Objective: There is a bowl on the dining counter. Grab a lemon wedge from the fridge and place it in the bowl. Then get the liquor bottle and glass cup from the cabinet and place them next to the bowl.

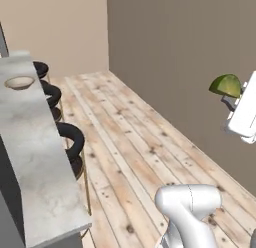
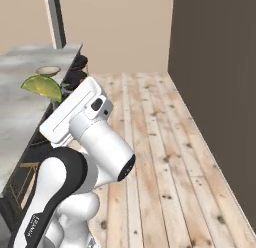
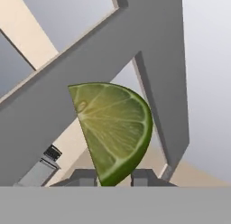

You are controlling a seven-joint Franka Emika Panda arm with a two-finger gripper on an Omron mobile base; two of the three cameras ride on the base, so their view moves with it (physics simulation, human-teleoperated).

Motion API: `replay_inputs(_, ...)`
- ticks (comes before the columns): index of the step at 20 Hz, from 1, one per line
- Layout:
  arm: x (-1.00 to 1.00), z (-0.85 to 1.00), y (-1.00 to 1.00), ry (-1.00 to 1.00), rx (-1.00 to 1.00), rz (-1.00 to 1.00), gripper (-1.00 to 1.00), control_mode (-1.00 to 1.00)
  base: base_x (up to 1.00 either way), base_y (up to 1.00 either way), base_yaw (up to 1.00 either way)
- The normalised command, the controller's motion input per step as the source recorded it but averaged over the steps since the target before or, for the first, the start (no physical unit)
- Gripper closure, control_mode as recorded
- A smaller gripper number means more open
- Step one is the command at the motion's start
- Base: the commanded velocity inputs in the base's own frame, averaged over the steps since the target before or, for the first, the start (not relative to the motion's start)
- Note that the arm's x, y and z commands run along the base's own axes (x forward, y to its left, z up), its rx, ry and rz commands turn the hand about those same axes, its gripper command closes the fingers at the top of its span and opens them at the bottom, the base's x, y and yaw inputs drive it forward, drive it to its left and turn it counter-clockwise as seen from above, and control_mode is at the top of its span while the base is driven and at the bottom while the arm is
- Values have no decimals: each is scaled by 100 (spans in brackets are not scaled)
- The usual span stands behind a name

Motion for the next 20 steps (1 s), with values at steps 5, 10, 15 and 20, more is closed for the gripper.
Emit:
replay_inputs(5, 0, 0, 0, 0, 0, 0, 100, 100, 71, -55, 52)
replay_inputs(10, 0, 0, 0, 0, 0, 0, 100, 100, 73, -62, 48)
replay_inputs(15, 0, 0, 0, 0, 0, 0, 100, 100, 75, -65, 46)
replay_inputs(20, 0, 0, 0, 0, 0, 0, 100, 100, 78, -63, 46)
